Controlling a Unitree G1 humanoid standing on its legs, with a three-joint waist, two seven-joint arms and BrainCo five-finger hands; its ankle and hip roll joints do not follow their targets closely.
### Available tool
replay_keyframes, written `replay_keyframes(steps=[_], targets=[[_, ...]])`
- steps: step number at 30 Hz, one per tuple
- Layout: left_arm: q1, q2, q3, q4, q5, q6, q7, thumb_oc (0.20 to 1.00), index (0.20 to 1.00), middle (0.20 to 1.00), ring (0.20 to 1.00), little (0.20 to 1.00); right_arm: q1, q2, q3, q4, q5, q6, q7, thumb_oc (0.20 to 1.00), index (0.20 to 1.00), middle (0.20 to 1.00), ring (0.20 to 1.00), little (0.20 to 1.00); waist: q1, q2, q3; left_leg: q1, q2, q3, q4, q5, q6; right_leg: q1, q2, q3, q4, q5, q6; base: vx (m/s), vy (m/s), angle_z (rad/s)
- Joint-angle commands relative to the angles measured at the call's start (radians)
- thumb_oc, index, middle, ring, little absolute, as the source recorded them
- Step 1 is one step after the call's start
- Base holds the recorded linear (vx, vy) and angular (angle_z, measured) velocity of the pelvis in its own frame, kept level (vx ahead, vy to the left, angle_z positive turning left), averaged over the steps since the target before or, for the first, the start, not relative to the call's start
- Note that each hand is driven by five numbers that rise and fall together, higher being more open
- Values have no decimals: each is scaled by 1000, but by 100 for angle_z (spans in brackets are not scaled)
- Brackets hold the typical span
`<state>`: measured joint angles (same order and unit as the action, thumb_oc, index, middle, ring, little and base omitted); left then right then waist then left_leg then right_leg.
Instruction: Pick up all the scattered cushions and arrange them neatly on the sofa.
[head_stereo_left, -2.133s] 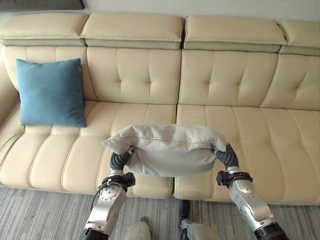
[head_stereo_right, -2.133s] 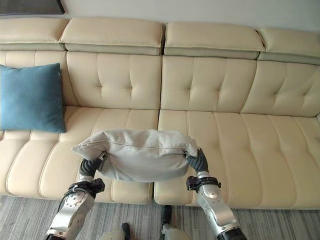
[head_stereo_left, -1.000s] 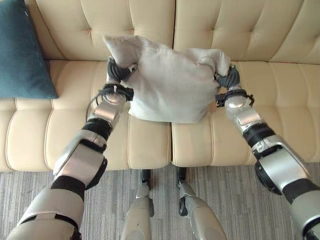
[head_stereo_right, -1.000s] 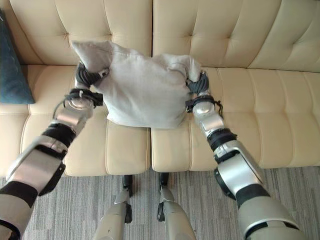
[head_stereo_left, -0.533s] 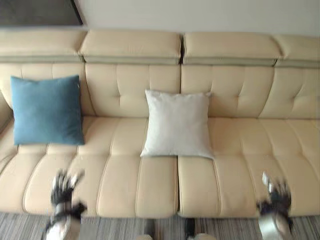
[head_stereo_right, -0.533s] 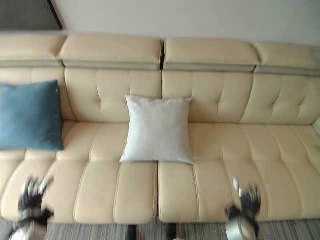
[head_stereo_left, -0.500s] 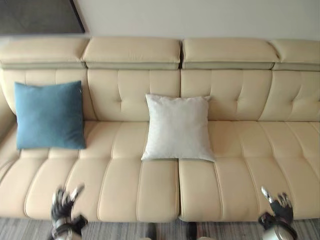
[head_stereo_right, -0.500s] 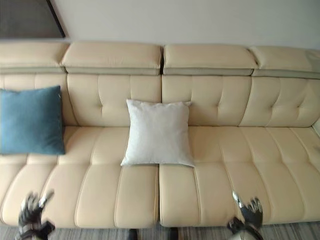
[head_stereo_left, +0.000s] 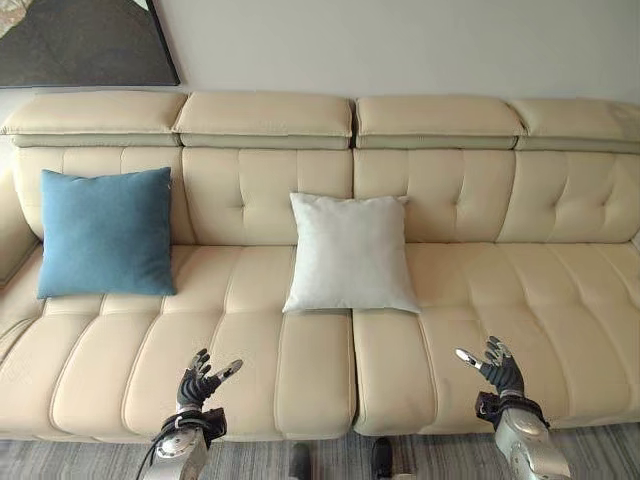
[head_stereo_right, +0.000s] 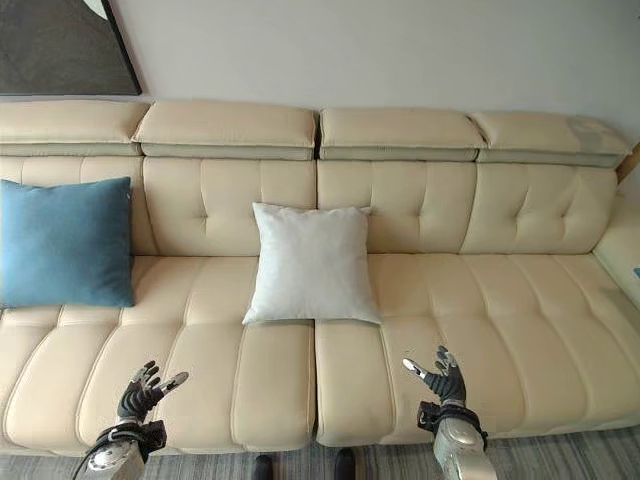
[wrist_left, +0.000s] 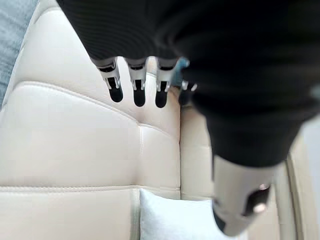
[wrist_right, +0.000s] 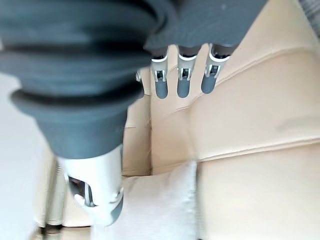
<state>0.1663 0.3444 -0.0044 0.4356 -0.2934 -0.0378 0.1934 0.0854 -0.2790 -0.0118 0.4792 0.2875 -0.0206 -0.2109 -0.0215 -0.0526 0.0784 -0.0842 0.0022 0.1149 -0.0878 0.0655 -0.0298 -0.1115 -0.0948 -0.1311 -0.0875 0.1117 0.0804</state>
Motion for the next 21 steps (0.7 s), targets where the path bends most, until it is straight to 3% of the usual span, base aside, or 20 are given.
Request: replay_keyframes(steps=[1, 2, 5, 8, 11, 14, 21], targets=[[-105, 55, 8, -25, 63, -32, -13, 1000, 1000, 1000, 1000, 1000, -96, -20, 2, -3, -34, -23, 3, 1000, 1000, 1000, 1000, 1000, -4, 3, 71, 50, 14, 2, 1, -67, 14, 0, -42, 8, 156, -83, 92, -266, 0, -15], [-105, 55, 8, -24, 63, -32, -13, 1000, 1000, 1000, 1000, 1000, -97, -20, 2, -2, -34, -23, 3, 1000, 1000, 1000, 1000, 1000, -2, 3, 72, 50, 14, 4, 1, -67, 14, -4, -43, 10, 162, -87, 91, -165, 11, -19], [-104, 61, -3, -20, 68, -27, -33, 1000, 1000, 1000, 1000, 1000, -85, -20, 11, 12, -39, -25, 14, 1000, 1000, 1000, 1000, 1000, 7, 19, 68, 24, 30, 33, 1, -45, 23, 22, -26, 30, 297, -172, 72, -196, 3, -25], [-91, 53, -8, -17, 67, -20, -42, 1000, 1000, 1000, 1000, 1000, -80, -20, 14, 12, -49, -19, 19, 1000, 1000, 1000, 1000, 1000, 17, 16, 55, 11, 30, 49, 1, -37, 25, 58, -25, 43, 309, -188, 71, -163, -56, -20], [-73, 36, 9, -28, 33, -21, -22, 1000, 1000, 1000, 1000, 1000, -92, -25, 19, 5, -52, -17, 1, 1000, 1000, 1000, 1000, 1000, 58, -2, 45, -35, 38, 97, 6, -3, 15, 134, -25, 20, 202, -211, 66, -229, -140, -41], [-63, 29, 19, -28, 15, -19, -22, 1000, 1000, 1000, 1000, 1000, -87, -31, 21, -1, -44, -15, 0, 1000, 1000, 1000, 1000, 1000, 67, -13, 43, -66, 60, 94, 20, 36, -3, 168, 3, 27, 109, -240, 39, -120, -188, -49], [-83, 24, 12, -17, 12, -14, -16, 1000, 1000, 1000, 1000, 1000, -70, -47, 27, -15, -32, -23, 1, 1000, 1000, 1000, 1000, 1000, 55, 15, 99, -130, 110, 64, 38, 123, -56, 154, 70, -1, 103, -261, -10, -180, -171, 10]])
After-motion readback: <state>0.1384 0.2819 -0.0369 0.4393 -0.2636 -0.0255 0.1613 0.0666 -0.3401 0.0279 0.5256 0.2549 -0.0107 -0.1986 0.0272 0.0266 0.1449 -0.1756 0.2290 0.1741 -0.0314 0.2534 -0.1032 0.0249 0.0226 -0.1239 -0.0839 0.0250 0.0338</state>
